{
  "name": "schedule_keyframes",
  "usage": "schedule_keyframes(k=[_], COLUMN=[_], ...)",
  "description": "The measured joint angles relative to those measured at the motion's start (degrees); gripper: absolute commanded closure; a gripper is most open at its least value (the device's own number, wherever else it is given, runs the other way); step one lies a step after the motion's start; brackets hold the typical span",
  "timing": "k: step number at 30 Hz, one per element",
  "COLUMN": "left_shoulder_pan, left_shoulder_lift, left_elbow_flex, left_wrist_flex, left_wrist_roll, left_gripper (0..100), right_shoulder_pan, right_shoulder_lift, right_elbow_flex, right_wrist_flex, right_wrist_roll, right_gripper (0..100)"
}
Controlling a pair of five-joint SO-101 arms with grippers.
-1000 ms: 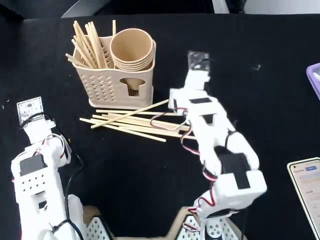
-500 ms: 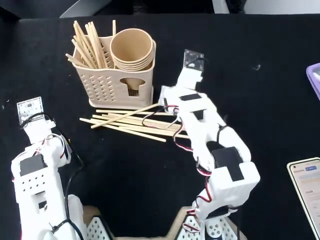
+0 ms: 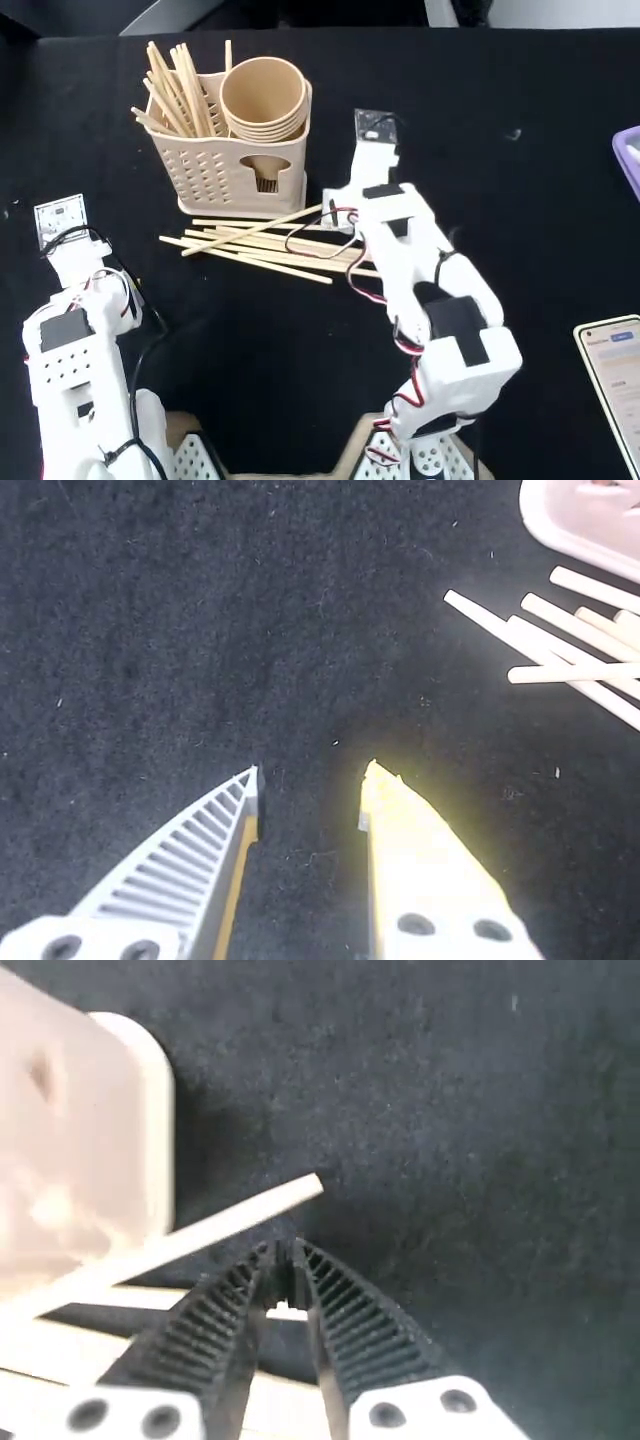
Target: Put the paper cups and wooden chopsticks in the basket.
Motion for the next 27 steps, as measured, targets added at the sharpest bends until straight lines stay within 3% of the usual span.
schedule_keyframes(k=[8, 18, 27], left_shoulder_pan=[0.0, 0.0, 0.0], left_shoulder_lift=[0.0, 0.0, 0.0], left_elbow_flex=[0.0, 0.0, 0.0], left_wrist_flex=[0.0, 0.0, 0.0], left_wrist_roll=[0.0, 0.0, 0.0], left_gripper=[83, 83, 83], right_shoulder_pan=[-0.1, -0.1, -1.3], right_shoulder_lift=[2.0, 7.1, 7.1], right_elbow_flex=[0.0, -1.2, -8.2], right_wrist_flex=[-11.7, -12.9, 3.2], right_wrist_roll=[0.0, -4.4, -4.4], right_gripper=[98.6, 98.6, 98.6])
